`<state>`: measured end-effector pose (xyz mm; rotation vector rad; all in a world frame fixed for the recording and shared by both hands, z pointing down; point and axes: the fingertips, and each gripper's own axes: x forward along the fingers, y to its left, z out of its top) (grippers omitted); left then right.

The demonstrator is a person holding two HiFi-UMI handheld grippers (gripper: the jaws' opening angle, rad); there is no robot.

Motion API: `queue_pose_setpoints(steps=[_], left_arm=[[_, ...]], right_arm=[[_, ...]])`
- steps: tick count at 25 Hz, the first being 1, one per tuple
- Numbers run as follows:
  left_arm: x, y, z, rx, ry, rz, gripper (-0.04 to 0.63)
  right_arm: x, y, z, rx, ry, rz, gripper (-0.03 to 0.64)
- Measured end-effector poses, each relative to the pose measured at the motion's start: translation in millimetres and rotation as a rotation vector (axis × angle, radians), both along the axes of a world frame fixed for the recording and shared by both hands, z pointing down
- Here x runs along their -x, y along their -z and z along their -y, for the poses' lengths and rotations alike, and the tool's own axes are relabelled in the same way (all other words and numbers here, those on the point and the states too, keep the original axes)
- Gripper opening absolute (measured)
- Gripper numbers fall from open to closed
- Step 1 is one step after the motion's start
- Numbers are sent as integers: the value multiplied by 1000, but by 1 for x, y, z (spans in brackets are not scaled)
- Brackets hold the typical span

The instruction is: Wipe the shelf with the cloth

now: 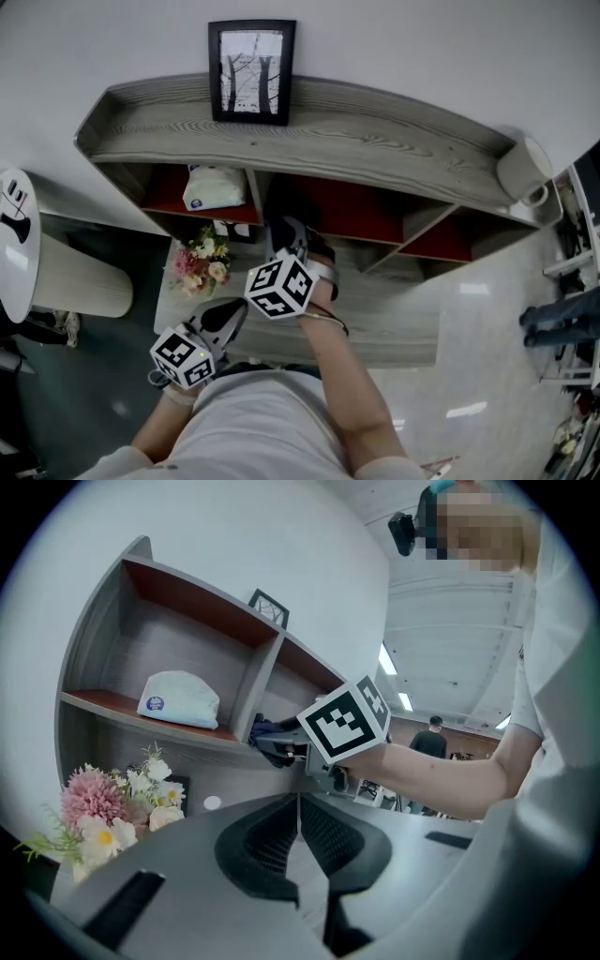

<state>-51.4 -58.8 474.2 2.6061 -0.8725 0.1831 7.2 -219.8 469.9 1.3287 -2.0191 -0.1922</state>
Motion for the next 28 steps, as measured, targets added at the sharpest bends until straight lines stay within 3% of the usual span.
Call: queue_pose_setpoints(steps=[14,28], left_arm=[[-3,3,1,-9,-12,1,17],[-34,5,3,-29,-112,-9,17]], right_arm=[[-21,1,-3,5,-38,50,71],[-108,2,-17,3,-211,104,74]])
